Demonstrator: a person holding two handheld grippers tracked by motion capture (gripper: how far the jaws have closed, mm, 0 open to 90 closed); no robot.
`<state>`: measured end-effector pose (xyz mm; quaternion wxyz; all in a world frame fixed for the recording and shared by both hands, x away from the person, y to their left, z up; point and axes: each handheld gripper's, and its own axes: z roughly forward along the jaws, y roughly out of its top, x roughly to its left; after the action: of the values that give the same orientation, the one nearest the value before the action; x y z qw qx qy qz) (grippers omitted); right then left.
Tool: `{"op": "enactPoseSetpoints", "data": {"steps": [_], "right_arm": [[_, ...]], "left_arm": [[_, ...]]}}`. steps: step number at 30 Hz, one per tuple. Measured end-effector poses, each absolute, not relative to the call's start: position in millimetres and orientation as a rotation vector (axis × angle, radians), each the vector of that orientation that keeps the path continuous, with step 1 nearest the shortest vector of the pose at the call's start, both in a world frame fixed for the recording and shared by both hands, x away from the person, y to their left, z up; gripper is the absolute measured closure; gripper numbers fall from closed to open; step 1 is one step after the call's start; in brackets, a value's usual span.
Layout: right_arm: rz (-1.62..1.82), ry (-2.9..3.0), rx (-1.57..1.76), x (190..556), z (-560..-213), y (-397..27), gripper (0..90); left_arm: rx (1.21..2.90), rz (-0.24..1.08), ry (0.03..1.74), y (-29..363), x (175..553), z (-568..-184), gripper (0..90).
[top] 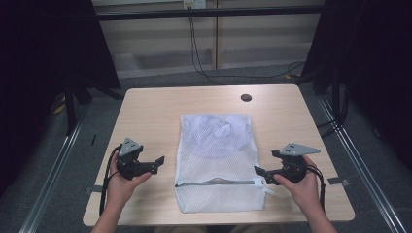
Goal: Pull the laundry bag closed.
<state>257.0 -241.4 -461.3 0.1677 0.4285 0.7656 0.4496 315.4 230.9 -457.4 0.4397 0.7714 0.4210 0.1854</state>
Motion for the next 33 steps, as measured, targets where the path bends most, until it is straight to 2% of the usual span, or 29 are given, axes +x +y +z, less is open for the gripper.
{"op": "enactPoseSetpoints", "data": {"steps": [15, 33], "right_arm": [[1.289, 2.193, 1.228, 260.7, -462.2, -232.8, 6.6], [1.264, 2.269, 1.194, 265.5, -461.2, -200.2, 9.5]], "left_arm": [[1.911, 0.417, 1.074, 233.8, 315.6, -461.0, 6.0], [1.920, 0.388, 1.075, 233.3, 314.9, -460.7, 7.1]]}}
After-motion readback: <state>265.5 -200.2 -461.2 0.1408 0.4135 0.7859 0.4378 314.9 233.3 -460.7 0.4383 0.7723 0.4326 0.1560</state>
